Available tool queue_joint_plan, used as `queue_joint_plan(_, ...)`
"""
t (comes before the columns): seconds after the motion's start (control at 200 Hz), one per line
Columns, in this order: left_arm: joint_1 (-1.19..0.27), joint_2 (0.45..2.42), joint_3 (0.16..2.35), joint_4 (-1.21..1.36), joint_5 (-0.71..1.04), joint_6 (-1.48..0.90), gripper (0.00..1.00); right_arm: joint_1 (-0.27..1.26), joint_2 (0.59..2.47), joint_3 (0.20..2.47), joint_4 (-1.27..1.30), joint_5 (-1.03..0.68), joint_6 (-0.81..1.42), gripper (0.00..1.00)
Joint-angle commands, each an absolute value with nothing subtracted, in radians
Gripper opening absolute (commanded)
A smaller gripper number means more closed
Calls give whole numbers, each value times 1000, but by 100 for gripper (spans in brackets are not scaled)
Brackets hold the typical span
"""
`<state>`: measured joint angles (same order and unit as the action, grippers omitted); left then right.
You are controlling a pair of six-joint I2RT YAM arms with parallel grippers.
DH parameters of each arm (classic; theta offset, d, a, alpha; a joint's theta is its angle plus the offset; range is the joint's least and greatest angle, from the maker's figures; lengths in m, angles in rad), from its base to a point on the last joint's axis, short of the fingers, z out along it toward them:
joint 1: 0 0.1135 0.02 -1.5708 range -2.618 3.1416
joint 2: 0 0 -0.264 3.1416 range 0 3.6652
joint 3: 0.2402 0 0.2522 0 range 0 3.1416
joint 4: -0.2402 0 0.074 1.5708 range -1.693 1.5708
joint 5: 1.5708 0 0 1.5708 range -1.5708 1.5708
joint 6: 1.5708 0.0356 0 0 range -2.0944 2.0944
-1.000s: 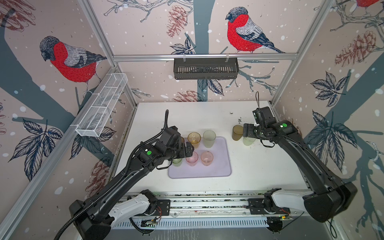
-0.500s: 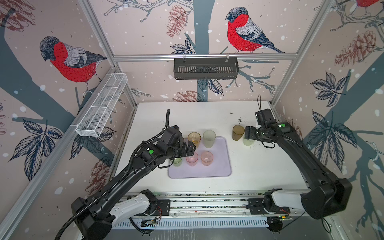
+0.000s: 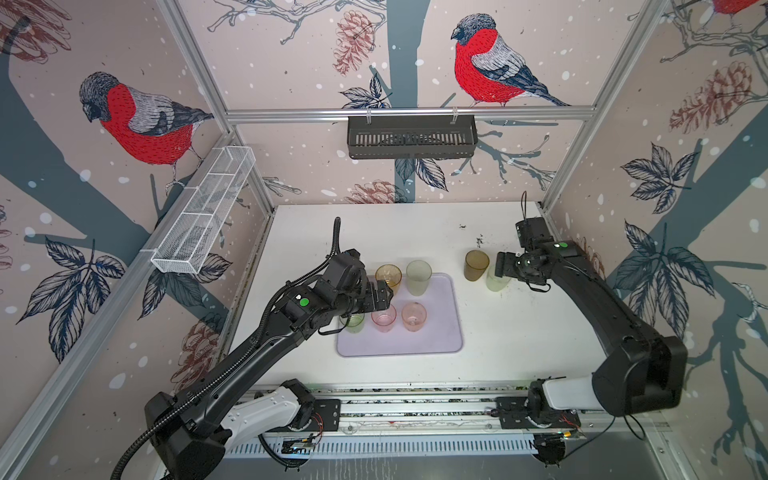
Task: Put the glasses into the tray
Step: 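Lower the right gripper onto the rim of the small pale green glass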
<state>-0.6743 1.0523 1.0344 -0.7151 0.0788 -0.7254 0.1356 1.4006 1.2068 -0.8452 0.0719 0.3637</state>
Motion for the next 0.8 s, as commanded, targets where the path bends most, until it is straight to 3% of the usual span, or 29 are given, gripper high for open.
queue_joint_plan(0.0,-672,1054,1034,-687,90,-711,98,104,1419,1211,-813,46,331,87)
queue_joint_plan(0.52,-677,1075,1052,-612,163,-676,98,-4,1500,1182,-747,25,271,83)
queue_joint_plan(0.796,-700,1110,1082,-569,186,-666,98,-16,1552,1181,-722,14,257,75)
